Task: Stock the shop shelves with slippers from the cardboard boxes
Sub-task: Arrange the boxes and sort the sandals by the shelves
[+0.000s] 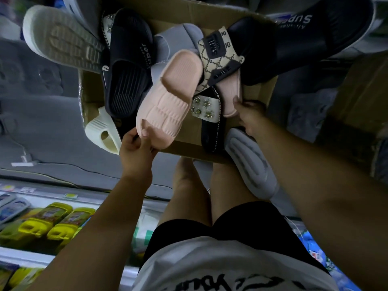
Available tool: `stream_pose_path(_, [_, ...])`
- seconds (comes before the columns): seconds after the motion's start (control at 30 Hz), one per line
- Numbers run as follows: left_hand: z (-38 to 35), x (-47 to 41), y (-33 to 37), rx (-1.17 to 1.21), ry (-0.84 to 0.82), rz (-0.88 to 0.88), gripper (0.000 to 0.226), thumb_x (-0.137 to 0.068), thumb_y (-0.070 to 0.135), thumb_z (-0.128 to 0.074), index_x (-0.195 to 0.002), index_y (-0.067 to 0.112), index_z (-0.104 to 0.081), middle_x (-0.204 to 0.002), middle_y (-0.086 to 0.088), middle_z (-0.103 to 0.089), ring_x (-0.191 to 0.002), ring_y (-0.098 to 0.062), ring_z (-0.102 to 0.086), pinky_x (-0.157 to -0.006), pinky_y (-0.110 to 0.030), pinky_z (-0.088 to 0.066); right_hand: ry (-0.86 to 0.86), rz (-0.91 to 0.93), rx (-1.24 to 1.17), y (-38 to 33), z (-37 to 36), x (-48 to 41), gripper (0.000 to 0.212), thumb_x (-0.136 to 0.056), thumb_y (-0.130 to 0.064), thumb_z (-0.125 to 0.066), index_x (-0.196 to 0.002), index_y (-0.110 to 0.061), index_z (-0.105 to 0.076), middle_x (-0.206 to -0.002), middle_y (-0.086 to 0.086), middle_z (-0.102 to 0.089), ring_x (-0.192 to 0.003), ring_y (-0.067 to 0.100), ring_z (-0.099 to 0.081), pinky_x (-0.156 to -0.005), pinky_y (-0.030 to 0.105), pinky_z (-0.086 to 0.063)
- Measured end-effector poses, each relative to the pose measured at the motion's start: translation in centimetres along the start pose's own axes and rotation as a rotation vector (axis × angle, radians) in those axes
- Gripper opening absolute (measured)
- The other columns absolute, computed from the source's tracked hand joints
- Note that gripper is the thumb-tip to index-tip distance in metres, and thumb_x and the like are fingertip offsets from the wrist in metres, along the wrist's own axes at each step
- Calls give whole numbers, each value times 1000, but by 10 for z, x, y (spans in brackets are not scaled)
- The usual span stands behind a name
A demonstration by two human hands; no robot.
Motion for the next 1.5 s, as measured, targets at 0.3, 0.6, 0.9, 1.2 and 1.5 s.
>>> stream_pose_path(0.3, [4,5,-8,83,-17,43,40,-100,28,-62,-134,8,-55,-125,-5,-69,-117,-25,-67,-97,-48,-57,-159,-49,-154,-5,8,39,54,-102,-33,-60,-144,-3,-44,-141,15,-55,-121,30,-61,-64,26,-61])
stream_pose_path(0.6, [9,18,1,150,-17,46,34,-102,24,-61,-132,9,-56,-124,-7,-66,-117,-25,-65,-94,-44,-58,-110,-61,-165,-7,17,101,55,-100,-33,-63,-144,-8,-43,-140,14,-56,-120,32,-61,-57,29,-61])
stream_pose_path(0.9, [35,19,35,242,-92,48,40,-99,20,-66,-133,3,-53,-123,-11,-65,-117,-28,-65,-89,-44,-60,-10,72,-6,19,25,178,40,-100,-37,-62,-128,-9,-55,-124,11,-58,-113,33,-61,-84,46,-60])
stream_pose_path(1.2, [69,6,92,312,-240,48,25,-102,15,-61,-126,8,-60,-129,-12,-67,-115,-27,-66,-87,-39,-60,32,459,192,-10,9,260,39,-108,-38,-45,-142,-21,-54,-130,-4,-57,-123,15,-51,-97,29,-41])
stream_pose_path(1.5, [93,2,144,353,-332,-52,17,-104,31,-58,-115,19,-62,-108,-10,-69,-96,-27,-61,-87,-41,-52,34,761,365,-75,0,311,29,-110,-22,-40,-124,-14,-64,-114,2,-61,-104,15,-52,-71,5,-37])
Point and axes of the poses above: each hand's wrist, its own x-axis away from the middle knuckle, its own z-axis out of the back of the hand, y = z × x, the point moved 6 cm from there along -x, towards the middle knuckle
